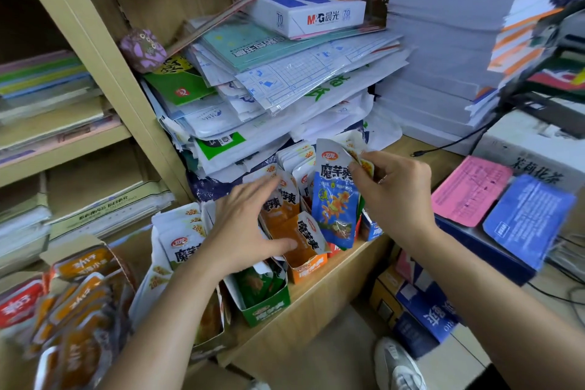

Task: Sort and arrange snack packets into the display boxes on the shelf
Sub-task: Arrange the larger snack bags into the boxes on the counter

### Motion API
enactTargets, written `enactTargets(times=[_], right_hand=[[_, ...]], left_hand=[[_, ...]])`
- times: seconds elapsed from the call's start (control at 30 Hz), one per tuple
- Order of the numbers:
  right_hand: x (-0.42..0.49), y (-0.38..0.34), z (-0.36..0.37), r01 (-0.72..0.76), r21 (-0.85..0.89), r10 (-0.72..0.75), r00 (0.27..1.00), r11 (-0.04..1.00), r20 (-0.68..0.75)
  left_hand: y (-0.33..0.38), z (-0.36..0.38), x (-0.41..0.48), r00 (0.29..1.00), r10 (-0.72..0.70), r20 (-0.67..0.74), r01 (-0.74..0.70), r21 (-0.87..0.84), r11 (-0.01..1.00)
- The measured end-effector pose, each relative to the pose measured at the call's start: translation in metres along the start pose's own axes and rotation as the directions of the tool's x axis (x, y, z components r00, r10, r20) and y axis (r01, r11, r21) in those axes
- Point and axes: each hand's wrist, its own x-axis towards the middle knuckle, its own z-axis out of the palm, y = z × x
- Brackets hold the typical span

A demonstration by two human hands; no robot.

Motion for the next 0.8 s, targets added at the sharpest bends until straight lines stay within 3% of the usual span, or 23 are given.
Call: enactTargets(times=[0.2, 0.37, 0.57, 0.63, 0.7, 0.8], right_hand=[[0.003, 0.005, -0.01, -0.034, 0.048, 0.035, 0.999, 0.998, -0.022], [0.002, 0.004, -0.007, -0.038, 0.069, 0.037, 0.999, 0.997, 0.012], [0.014, 0.002, -0.022, -0.094, 0.185, 0.103, 0.994, 0.978, -0.035], [0.018, 0.004, -0.029, -0.194, 0.339, 0.21, 0.978, 0.92, -0.011], [0.019, 0.0, -0.035, -0.323, 0.52, 0.353, 0.935, 0.791, 0.044], [0.016, -0.008, -0.034, -0.482, 0.603, 0.478, 0.859, 0.635, 0.184]], left_hand=[[-0.004, 0.0, -0.005, 0.996, 0.05, 0.069, -0.039, -0.15, 0.988], [-0.007, -0.003, -0.022, 0.993, 0.017, 0.119, -0.001, -0.138, 0.99], [0.001, -0.005, -0.027, 0.983, -0.048, -0.179, 0.014, -0.188, 0.982], [0.002, -0.008, -0.029, 0.957, -0.087, -0.278, 0.013, -0.256, 0.967], [0.006, -0.012, -0.033, 0.93, -0.117, -0.348, -0.001, -0.322, 0.947], [0.021, -0.016, -0.041, 0.923, -0.119, -0.366, -0.08, -0.483, 0.872]])
